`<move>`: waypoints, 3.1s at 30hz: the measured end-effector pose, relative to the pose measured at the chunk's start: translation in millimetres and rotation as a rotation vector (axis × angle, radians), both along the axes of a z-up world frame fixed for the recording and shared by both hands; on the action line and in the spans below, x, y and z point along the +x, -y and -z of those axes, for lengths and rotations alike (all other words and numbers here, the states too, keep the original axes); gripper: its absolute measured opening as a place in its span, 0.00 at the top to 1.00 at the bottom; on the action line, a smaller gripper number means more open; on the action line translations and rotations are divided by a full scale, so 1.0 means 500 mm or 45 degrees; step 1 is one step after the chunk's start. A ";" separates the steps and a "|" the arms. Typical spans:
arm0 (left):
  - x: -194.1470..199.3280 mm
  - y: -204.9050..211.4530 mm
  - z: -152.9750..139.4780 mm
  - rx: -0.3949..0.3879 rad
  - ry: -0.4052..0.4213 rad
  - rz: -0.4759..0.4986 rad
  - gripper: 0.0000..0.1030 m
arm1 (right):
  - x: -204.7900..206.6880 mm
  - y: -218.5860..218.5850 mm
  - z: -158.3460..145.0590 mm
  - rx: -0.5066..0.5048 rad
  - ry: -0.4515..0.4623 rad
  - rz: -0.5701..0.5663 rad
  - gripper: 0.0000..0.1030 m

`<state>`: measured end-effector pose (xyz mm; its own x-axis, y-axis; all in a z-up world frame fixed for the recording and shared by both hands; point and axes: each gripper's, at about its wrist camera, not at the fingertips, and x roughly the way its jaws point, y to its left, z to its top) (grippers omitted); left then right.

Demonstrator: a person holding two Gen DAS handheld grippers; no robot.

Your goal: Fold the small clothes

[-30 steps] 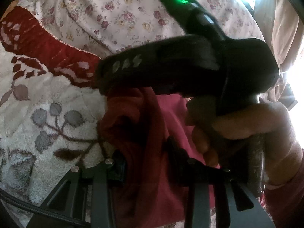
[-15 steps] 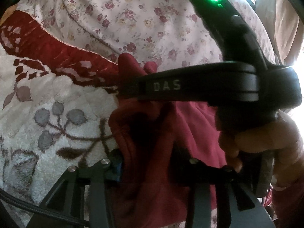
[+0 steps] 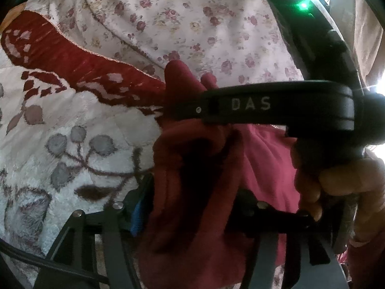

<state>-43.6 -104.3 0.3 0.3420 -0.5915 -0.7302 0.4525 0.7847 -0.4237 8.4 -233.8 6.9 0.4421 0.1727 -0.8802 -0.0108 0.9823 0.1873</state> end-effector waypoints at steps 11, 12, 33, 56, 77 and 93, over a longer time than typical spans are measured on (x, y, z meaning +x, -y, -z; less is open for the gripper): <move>-0.018 -0.001 -0.018 -0.033 -0.004 0.066 0.80 | -0.026 0.020 -0.014 0.084 0.076 0.020 0.71; -0.023 0.000 -0.023 -0.039 -0.001 0.066 0.81 | -0.030 0.024 -0.019 0.097 0.086 0.025 0.73; -0.181 0.163 -0.171 0.019 0.157 0.280 0.83 | -0.242 0.194 -0.179 0.157 0.282 0.140 0.75; -0.332 0.452 -0.098 0.133 0.026 0.632 0.73 | -0.441 0.535 -0.020 0.338 0.189 0.576 0.79; -0.278 0.252 -0.052 0.277 0.156 0.443 0.45 | -0.617 0.375 -0.018 0.125 0.135 0.498 0.71; -0.247 0.249 -0.036 0.201 0.116 0.408 0.28 | -0.439 0.499 -0.040 0.124 0.256 0.670 0.78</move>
